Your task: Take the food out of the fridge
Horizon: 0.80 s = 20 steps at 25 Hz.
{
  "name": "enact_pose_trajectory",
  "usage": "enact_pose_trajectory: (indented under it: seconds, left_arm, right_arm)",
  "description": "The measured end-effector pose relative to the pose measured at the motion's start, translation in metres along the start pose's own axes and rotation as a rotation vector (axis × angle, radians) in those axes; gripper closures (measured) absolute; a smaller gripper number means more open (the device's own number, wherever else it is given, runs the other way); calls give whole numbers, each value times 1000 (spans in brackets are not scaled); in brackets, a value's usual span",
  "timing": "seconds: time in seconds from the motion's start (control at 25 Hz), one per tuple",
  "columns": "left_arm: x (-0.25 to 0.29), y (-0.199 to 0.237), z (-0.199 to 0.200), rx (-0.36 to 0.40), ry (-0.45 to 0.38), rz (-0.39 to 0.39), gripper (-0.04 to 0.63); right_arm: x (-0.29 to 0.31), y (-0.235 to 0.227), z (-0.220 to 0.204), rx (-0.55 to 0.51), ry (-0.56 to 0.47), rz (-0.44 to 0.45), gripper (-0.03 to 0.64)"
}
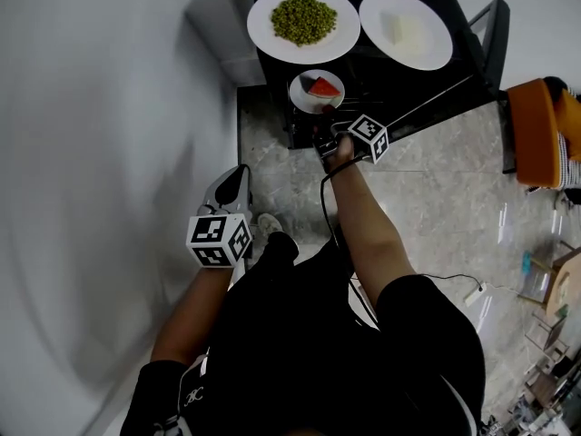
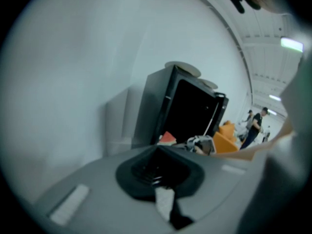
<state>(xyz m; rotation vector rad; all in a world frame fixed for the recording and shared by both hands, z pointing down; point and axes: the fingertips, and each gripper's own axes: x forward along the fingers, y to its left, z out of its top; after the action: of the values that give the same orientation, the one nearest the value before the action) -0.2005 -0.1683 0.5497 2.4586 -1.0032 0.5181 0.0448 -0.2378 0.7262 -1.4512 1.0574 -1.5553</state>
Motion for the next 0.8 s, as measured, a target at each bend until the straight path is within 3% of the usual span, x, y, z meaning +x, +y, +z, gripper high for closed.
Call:
enact_pose_trajectory:
  seconds: [0.4,0.8]
  left_arm:
    - [5,-22,25,9,-55,-48,595]
    - [13,-71,65,51,-133,-123,595]
  right_arm:
    - [-55,4,-19,35,-4,74,606]
    - [-155,62,-27,31,-5,113,606]
